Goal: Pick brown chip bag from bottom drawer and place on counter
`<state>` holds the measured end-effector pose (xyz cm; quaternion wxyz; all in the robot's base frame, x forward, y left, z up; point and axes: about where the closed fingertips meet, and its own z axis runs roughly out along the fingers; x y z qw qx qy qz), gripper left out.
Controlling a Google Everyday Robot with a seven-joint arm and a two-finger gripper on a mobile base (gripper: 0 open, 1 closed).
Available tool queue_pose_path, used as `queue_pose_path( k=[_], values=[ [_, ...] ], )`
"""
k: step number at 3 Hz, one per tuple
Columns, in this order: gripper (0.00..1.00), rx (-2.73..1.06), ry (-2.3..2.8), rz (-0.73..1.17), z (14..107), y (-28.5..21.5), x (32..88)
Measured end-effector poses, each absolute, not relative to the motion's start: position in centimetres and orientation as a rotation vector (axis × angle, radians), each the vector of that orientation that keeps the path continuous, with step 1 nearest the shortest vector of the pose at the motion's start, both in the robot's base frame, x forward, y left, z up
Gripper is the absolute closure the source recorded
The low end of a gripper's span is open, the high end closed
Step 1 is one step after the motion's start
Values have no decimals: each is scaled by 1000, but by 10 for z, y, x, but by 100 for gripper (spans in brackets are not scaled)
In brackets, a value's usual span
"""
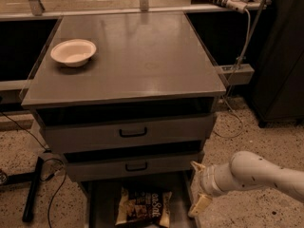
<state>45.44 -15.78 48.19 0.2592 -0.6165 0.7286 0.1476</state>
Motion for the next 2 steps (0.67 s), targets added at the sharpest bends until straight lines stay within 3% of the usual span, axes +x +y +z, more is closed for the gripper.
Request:
queue_pose_path(
  k=[2],
  values=[
    [0,-1674,1978,416,479,-155,453]
  ],
)
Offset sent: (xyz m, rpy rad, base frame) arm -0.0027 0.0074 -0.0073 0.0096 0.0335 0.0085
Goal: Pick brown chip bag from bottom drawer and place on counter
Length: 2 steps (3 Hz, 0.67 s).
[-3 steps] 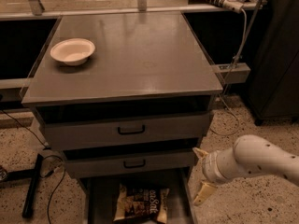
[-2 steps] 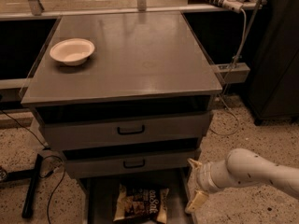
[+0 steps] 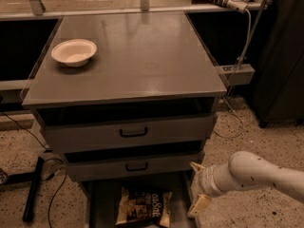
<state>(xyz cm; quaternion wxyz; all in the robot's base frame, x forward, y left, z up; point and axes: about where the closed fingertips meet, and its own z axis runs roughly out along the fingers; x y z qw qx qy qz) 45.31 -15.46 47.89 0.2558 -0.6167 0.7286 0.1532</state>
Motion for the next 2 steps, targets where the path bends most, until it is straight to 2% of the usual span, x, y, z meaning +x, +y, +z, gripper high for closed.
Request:
queue_pose_path(
  k=[2],
  values=[
    [0,-1602,1939,564,397,-134,468]
  ],
)
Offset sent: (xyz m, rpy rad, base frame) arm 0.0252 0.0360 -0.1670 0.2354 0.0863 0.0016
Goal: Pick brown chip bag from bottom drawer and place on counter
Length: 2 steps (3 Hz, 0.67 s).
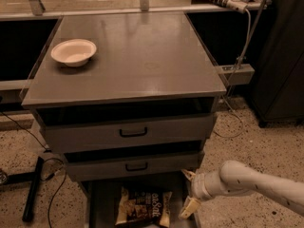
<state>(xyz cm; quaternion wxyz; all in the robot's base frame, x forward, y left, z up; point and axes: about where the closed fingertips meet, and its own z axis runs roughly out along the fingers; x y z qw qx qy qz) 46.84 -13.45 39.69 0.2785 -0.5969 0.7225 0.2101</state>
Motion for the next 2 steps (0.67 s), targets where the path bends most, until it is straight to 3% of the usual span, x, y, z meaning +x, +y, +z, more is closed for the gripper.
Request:
queue_pose_path(
  k=[2],
  values=[
    [0,-1596,1830,706,280,-103,475]
  ],
)
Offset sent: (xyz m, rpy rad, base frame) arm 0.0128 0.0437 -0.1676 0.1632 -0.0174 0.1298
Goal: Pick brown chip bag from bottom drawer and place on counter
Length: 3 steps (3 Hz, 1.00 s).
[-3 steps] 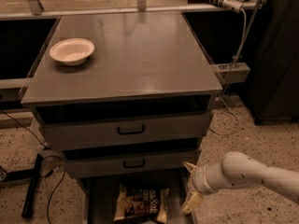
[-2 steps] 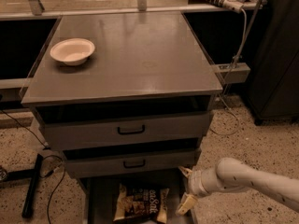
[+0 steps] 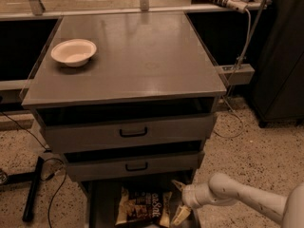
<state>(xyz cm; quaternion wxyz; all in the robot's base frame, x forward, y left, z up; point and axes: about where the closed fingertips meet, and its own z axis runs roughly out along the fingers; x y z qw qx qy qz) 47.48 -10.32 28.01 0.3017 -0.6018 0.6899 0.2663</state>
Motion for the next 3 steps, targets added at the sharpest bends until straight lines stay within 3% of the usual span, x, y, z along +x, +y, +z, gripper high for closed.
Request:
queue_pose_path(
  k=[3],
  values=[
    [0,-1687,1820,647,201,-59,482]
  ],
)
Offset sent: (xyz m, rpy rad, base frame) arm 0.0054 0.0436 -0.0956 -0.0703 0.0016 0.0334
